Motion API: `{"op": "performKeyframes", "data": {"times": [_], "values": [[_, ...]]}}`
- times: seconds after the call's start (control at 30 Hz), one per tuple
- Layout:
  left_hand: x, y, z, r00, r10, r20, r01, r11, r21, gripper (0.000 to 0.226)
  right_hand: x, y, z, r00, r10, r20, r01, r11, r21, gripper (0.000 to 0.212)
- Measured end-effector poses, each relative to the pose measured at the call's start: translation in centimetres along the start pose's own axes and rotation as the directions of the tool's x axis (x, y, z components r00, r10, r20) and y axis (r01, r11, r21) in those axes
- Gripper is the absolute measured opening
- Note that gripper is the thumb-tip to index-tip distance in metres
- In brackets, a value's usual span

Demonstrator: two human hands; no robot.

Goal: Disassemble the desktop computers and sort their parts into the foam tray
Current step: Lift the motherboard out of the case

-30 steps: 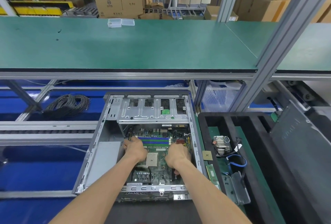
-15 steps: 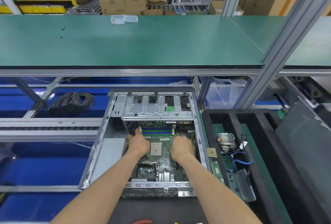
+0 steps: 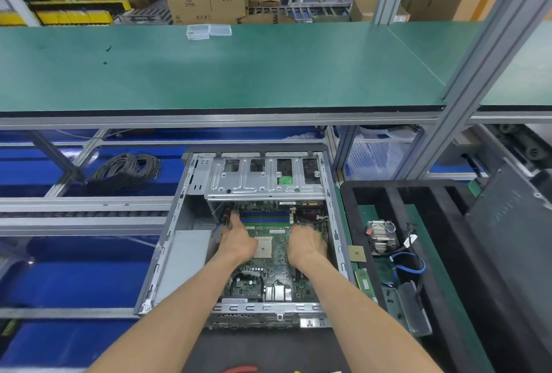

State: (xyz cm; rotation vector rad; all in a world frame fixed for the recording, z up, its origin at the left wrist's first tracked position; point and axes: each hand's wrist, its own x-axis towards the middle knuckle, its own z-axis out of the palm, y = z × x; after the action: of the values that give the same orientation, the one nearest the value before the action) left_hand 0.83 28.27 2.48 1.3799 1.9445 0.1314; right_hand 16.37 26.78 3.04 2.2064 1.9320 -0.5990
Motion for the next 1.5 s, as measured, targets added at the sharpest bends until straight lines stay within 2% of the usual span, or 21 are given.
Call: {"op": "performKeyframes", "data": {"times": [0.27,0.43,0.63,0.9,1.13,1.2,1.23,1.3,1.4,1.43,1.5], "values": [[0.3,-0.3,-0.1,0.999,0.022,-0.03,-0.02,0.998,0.065,0.079,-0.4,0.0,0.0,1.0,-0.017,-0.004,0.017,0.998,-0.068,0.019],[-0.2,0.0,-0.3,1.0,0.005,-0.012,-0.004,0.993,0.116,0.087,-0.4,-0.1,0.0,1.0,-0.018,0.012,0.019,0.998,-0.065,0.02],[-0.4,0.2,-0.1,0.999,0.007,-0.033,-0.002,0.986,0.164,0.083,-0.8,0.1,-0.2,0.999,-0.025,0.032,0.028,0.995,-0.092,0.01],[-0.9,0.2,-0.7,0.998,0.06,-0.008,-0.057,0.976,0.209,0.089,-0.8,0.1,-0.2,1.0,-0.008,0.008,0.008,0.995,-0.1,0.006],[-1.5,0.4,-0.4,0.996,0.071,0.054,-0.083,0.957,0.277,0.106,-0.8,0.3,-0.2,0.995,-0.046,0.093,0.051,0.998,-0.046,0.027],[-1.6,0.4,-0.3,0.989,0.139,0.04,-0.143,0.901,0.41,0.087,-1.0,0.2,-0.4,0.993,-0.069,0.094,0.074,0.996,-0.046,0.03],[-1.6,0.4,-0.3,0.975,0.221,0.032,-0.211,0.86,0.464,0.066,-1.2,0.1,-0.7,0.992,-0.096,0.085,0.101,0.994,-0.052,0.028],[-1.7,0.4,-0.3,0.929,0.359,0.089,-0.358,0.813,0.46,0.029,-1.9,-0.1,-1.5,0.979,-0.18,0.098,0.186,0.981,-0.058,0.024],[-2.4,0.6,-0.3,0.879,0.387,0.279,-0.471,0.797,0.378,0.02,-2.9,-0.2,-2.3,0.916,-0.301,0.266,0.307,0.952,0.02,0.013],[-2.7,0.7,-0.6,0.872,0.392,0.294,-0.481,0.797,0.365,0.02,-3.3,-0.3,-2.5,0.881,-0.327,0.342,0.329,0.943,0.054,0.017],[-3.2,0.8,-1.3,0.87,0.412,0.272,-0.487,0.809,0.33,0.019,-3.9,-0.3,-2.6,0.805,-0.379,0.456,0.387,0.919,0.079,0.039]]}}
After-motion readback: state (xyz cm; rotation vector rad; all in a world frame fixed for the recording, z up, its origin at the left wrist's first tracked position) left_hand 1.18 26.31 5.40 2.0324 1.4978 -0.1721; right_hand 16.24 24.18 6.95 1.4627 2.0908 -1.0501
